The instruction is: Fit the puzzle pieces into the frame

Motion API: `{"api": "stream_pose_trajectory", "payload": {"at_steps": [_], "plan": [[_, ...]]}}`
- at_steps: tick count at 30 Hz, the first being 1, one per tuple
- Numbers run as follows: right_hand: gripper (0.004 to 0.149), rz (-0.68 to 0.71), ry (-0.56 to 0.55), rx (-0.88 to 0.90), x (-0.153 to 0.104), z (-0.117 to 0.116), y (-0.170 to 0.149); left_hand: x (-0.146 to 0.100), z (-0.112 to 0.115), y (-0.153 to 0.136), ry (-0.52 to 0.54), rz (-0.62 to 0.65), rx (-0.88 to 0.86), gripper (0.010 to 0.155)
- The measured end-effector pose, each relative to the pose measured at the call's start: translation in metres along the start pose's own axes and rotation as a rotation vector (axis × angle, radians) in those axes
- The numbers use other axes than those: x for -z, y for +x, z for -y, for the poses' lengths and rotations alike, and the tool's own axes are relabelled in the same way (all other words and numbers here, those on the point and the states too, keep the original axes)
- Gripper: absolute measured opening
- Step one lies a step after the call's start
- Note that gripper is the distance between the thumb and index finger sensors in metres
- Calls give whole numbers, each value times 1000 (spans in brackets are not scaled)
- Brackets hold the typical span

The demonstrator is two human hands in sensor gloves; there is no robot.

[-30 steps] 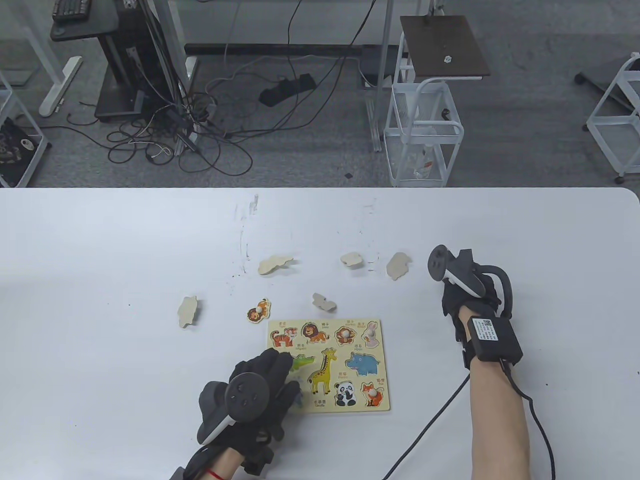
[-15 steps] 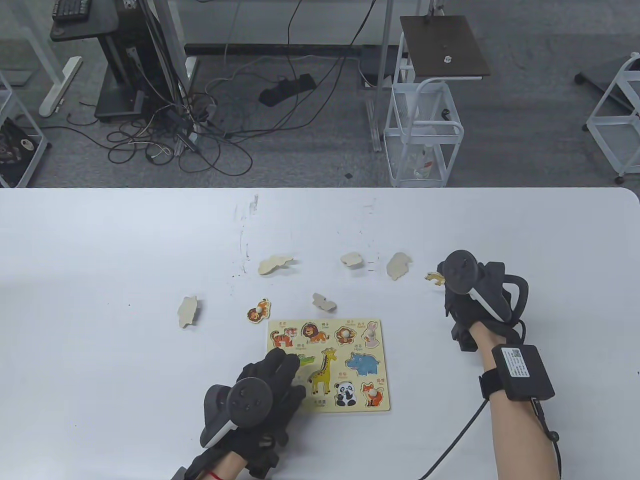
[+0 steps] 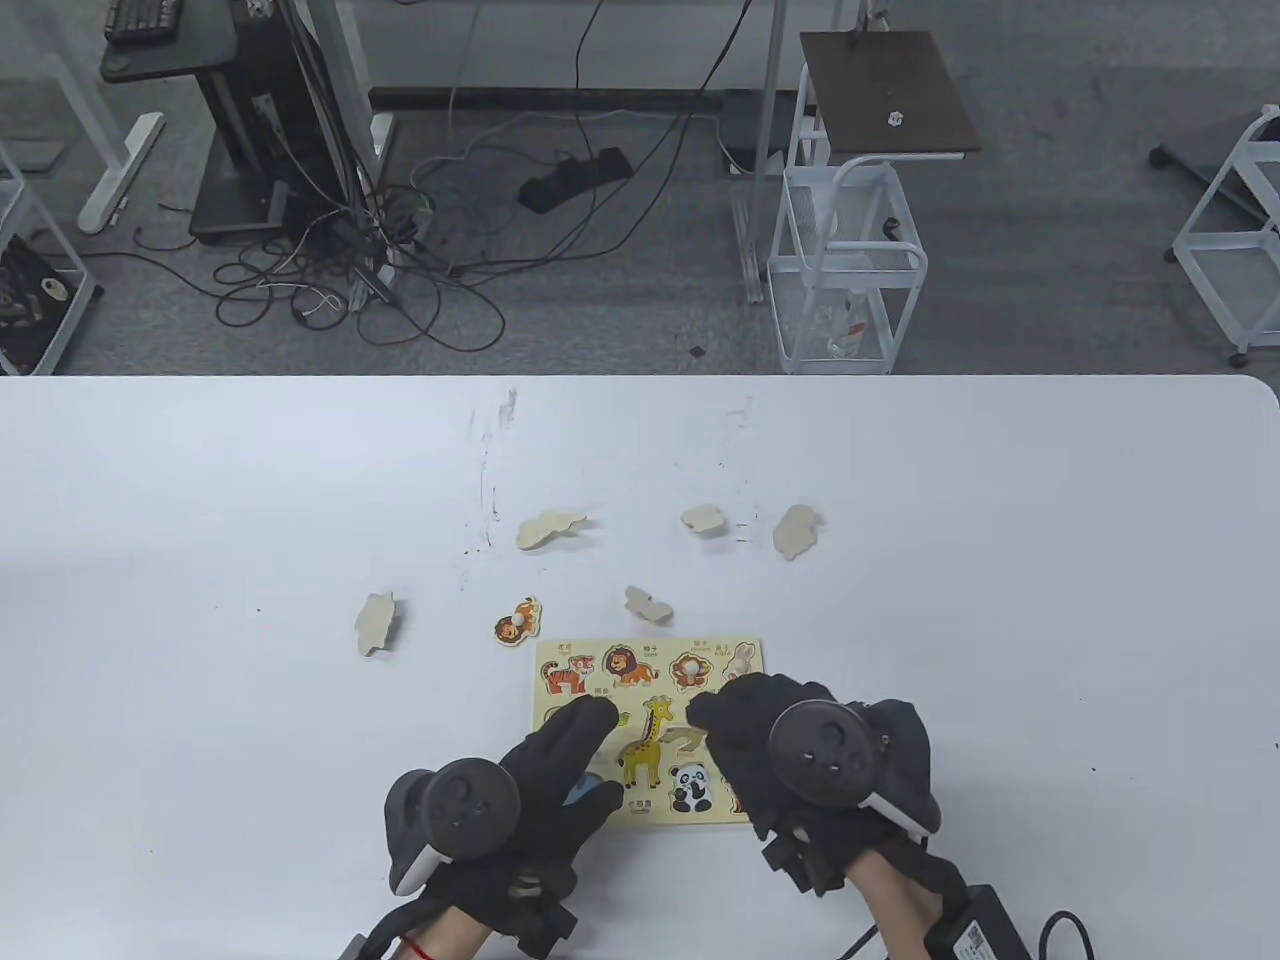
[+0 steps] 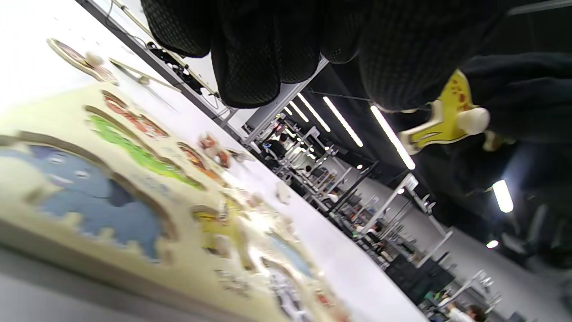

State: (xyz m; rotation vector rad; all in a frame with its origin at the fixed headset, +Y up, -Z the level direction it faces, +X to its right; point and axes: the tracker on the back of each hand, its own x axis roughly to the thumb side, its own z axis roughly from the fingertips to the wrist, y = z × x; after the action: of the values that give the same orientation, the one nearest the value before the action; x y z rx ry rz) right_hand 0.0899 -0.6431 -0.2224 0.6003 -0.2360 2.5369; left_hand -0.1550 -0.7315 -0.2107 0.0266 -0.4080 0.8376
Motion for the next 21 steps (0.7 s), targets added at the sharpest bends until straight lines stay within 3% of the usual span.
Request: {"api": "stream_pose_trajectory", "payload": {"at_steps": [5, 10, 13, 16, 18, 21], "plan": [[37, 68, 25, 77, -2, -31, 10, -2, -2, 7, 17, 42, -70, 57], [38, 57, -28, 174, -12, -39, 2, -3, -7, 11, 23, 43, -5, 49], [54, -5, -86, 290, -21, -38, -12, -4, -9, 13, 24, 26, -4, 46], [61, -80, -98, 357, -22, -38, -32, -2, -7, 7, 3, -10, -36, 46], [63, -132, -63, 476, -21, -42, -48, -1, -6, 2, -17, -41, -116, 46], [58, -174, 34, 796, -22, -54, -63, 0, -3, -5, -52, -86, -266, 46]]}}
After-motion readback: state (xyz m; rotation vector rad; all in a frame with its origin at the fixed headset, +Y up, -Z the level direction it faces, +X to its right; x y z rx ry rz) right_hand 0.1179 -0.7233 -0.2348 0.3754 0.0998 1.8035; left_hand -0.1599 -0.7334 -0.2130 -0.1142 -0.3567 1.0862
